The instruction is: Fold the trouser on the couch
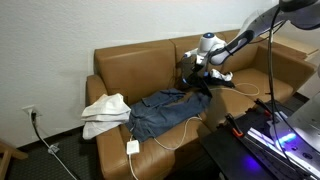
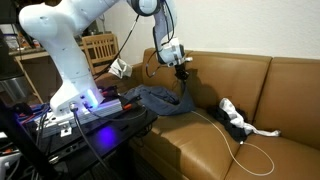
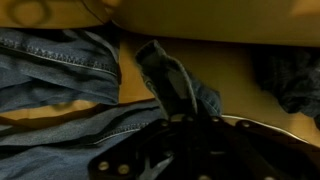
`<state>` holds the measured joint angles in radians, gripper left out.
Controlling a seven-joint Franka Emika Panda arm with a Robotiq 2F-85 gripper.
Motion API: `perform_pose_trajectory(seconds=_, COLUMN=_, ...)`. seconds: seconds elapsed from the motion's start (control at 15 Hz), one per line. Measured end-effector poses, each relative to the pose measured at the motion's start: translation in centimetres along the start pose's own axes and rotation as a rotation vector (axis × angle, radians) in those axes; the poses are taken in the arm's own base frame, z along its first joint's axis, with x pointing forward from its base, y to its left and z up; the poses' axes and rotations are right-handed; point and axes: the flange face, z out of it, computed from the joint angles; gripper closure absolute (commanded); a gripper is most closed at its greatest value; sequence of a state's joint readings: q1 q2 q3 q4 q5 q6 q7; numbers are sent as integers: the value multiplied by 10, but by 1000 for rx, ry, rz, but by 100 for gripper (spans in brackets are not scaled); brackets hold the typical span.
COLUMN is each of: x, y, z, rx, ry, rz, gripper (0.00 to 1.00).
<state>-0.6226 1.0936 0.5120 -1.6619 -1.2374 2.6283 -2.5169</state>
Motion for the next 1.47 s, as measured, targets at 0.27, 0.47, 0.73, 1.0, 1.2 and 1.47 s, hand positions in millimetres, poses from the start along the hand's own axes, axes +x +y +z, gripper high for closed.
perform_pose_trajectory(seconds=0.27, x=13, y=-27, z=12, rx=-5, ry=-3, rz=34, gripper=99)
perform_pose_trajectory(seconds=0.47, x=17, y=-19, z=23, rx=-29, ry=24, rz=-13, gripper=99)
perform_pose_trajectory(seconds=0.73, x=43, y=75, z=37, rx=-48, ry=37, rz=-237, gripper=99)
perform_pose_trajectory(seconds=1.0, x=84, y=128, z=36, rx=-60, ry=-10, rz=-464, gripper=99)
perform_pose_trajectory(seconds=1.2, x=105, y=132, z=19, rx=-51, ry=-100, rz=-607, gripper=95)
perform_pose_trajectory(seconds=1.47, x=97, y=122, z=0, rx=-35, ry=-150, rz=-640, gripper=99)
